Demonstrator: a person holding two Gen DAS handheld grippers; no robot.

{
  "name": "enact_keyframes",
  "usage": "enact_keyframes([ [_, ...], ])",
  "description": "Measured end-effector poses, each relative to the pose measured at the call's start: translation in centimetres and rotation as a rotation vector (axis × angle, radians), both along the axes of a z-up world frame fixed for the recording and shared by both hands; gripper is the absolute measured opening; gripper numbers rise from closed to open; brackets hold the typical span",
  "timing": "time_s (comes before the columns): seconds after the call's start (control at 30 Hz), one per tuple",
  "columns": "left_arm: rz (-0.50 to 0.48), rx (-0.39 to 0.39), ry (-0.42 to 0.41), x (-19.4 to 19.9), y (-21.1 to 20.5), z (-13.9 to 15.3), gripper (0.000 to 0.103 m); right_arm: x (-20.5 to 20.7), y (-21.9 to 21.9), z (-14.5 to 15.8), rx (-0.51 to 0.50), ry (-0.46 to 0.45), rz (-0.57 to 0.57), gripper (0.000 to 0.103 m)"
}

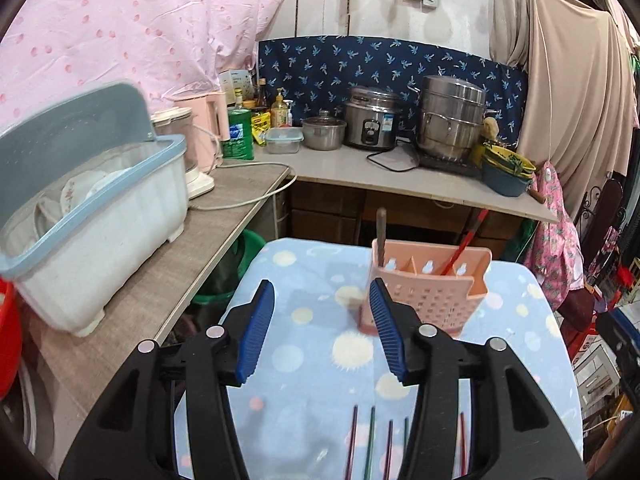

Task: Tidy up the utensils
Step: 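Lower the chopsticks into the pink basket and open both tools, then move both open tools back to the row of chopsticks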

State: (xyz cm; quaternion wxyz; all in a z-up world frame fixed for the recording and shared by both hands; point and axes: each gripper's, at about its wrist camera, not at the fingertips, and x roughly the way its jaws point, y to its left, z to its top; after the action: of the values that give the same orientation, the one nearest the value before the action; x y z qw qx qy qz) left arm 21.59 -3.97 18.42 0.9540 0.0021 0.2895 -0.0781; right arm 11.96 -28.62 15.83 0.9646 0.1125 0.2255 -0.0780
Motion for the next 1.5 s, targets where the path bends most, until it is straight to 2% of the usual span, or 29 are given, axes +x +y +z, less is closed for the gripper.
enact_keyframes([
  [0.3,0.007,0.077,0.035,-5.7,0.6,-3.3,0.047,-4.9,2.7,-3.9,-0.020,0.079,-0.006,0.053],
  [0.7,-0.008,0.115,0.131,-10.3,1.0,-7.9,0.047,-9.5,4.8,-7.9,-0.041,0.171,-0.006,0.054],
  [1.5,-0.041,0.149,0.245,-13.5,1.1,-13.0,0.047,-12.7,4.9,-14.5,-0.009,0.331,-0.037,0.054],
])
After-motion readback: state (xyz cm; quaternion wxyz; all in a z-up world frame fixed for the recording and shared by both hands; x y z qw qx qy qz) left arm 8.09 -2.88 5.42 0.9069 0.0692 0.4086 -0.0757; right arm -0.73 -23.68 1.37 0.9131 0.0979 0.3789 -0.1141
